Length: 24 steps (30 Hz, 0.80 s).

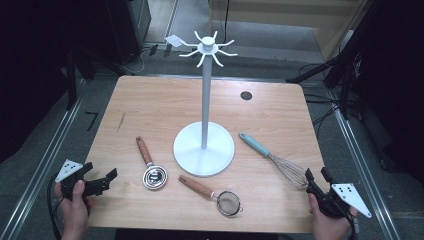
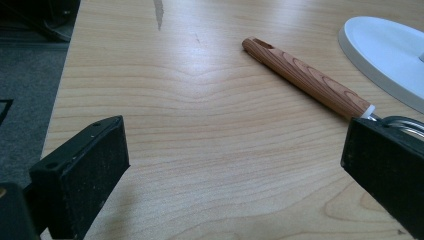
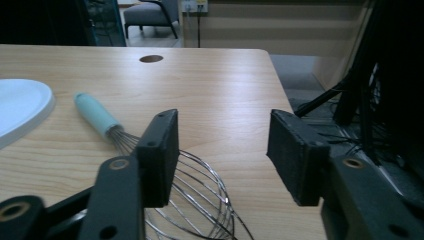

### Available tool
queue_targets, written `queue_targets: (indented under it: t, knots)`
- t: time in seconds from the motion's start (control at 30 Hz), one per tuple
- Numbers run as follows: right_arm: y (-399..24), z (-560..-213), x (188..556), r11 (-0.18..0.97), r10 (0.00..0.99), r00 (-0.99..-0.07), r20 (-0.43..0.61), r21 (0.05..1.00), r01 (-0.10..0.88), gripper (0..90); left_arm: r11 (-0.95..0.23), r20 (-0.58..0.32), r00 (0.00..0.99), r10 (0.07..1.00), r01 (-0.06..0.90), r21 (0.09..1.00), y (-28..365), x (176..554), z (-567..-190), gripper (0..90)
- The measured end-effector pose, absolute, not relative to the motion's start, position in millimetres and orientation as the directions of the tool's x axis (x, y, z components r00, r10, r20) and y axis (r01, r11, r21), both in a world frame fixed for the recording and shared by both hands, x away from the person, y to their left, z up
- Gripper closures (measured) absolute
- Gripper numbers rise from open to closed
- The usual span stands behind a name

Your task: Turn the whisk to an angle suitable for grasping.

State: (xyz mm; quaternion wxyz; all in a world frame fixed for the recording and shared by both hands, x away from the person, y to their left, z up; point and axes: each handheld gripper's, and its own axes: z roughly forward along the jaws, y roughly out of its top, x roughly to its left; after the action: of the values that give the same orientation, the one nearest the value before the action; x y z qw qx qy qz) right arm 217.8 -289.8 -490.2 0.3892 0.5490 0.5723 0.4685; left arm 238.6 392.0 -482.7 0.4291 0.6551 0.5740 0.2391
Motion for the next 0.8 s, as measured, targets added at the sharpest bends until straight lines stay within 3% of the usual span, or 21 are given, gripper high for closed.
queue_targets:
  t: [0.07, 0.17, 0.3, 0.43, 0.8]
  knots:
    - [-289.5, -489.6, 217.9, -0.049, 0.991, -0.109, 0.081, 0.961, 0.273, 49.9, 0.027, -0.179, 0.227, 0.957, 0.546, 0.837, 392.2, 238.5, -482.7, 0.0]
    - [-286.8, -482.6, 220.4, -0.001, 0.988, -0.147, 0.047, 0.954, 0.299, 58.1, 0.024, -0.178, 0.232, 0.956, 0.545, 0.838, 392.2, 238.1, -482.7, 0.0]
    - [-282.0, -466.3, 225.7, 0.044, 0.979, -0.201, 0.023, 0.945, 0.323, 54.6, 0.023, -0.177, 0.230, 0.957, 0.546, 0.837, 391.7, 238.3, -482.7, 0.0]
    - [-276.1, -449.7, 234.5, 0.114, 0.964, -0.265, -0.006, 0.913, 0.392, 57.9, 0.022, -0.175, 0.232, 0.957, 0.545, 0.838, 391.5, 238.0, -482.7, 0.0]
    - [-252.1, -428.0, 272.5, 0.373, 0.876, -0.472, -0.096, 0.755, 0.539, 46.6, 0.016, -0.171, 0.232, 0.957, 0.549, 0.835, 391.2, 238.1, -482.5, 0.0]
